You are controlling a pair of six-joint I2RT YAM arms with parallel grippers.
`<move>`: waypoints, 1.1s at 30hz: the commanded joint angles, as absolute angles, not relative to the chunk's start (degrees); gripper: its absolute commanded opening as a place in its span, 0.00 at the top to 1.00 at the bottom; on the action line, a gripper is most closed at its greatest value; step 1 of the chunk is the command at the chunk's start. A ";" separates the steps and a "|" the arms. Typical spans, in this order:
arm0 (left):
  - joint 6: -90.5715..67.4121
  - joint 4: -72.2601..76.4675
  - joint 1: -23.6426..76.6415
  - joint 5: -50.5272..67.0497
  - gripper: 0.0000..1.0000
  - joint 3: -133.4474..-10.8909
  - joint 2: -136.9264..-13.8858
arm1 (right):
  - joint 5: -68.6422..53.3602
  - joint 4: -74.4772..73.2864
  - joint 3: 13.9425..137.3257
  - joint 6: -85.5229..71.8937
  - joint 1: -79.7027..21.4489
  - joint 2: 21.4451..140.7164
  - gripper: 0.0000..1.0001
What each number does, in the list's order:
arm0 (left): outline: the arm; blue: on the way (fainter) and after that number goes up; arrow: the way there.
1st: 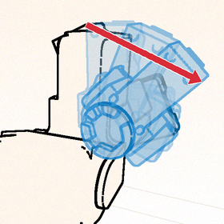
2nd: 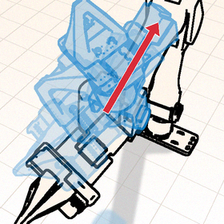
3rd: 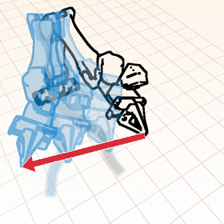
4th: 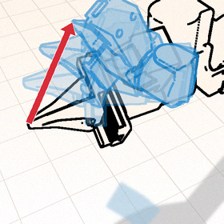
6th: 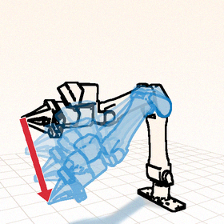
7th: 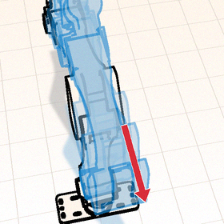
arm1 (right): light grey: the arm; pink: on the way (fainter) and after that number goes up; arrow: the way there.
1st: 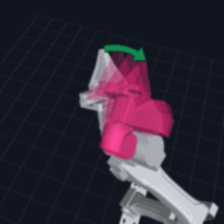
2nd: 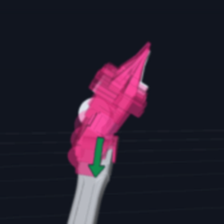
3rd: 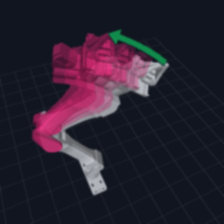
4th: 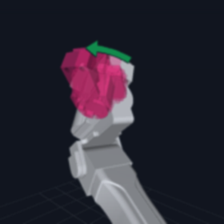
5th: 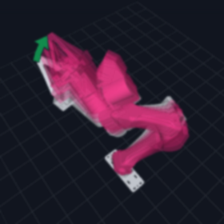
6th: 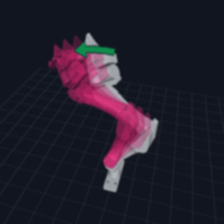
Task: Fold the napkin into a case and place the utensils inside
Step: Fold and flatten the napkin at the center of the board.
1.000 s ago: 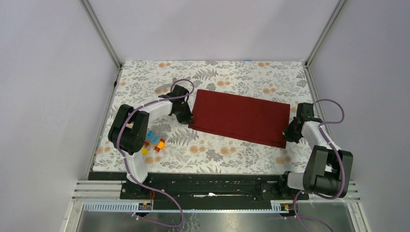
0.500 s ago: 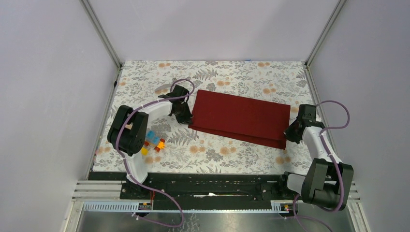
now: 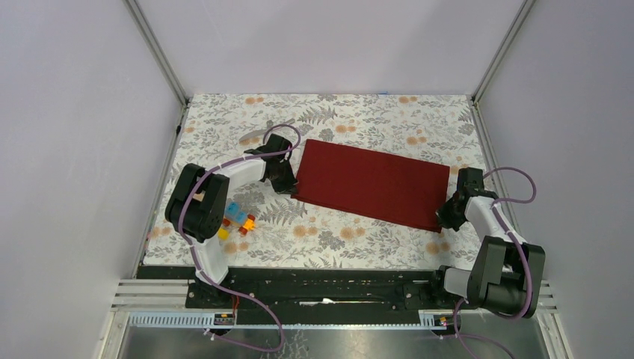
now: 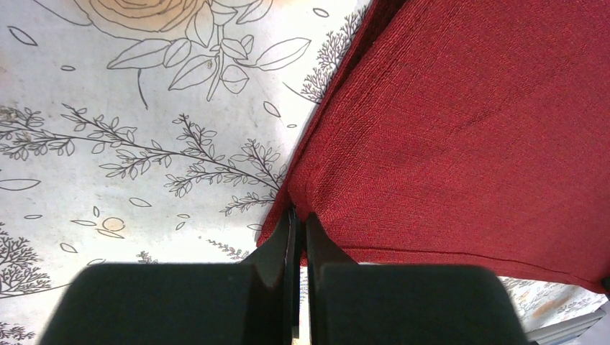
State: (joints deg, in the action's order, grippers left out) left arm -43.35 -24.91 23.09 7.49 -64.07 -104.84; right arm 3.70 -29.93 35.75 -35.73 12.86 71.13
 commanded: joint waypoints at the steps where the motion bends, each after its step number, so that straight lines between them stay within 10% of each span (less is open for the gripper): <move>1: -42.28 -26.52 22.94 4.04 1.00 -62.88 -103.83 | 6.36 -31.70 35.69 -36.90 13.10 71.75 1.00; 33: -42.06 -27.32 23.42 3.89 1.00 -59.13 -99.45 | 8.46 -31.75 33.46 -42.00 13.10 75.77 1.00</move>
State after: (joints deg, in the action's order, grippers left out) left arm -43.33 -25.39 23.20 6.35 -60.25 -101.41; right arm 4.10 -33.76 34.30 -41.06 12.86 72.55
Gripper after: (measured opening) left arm 0.028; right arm 0.026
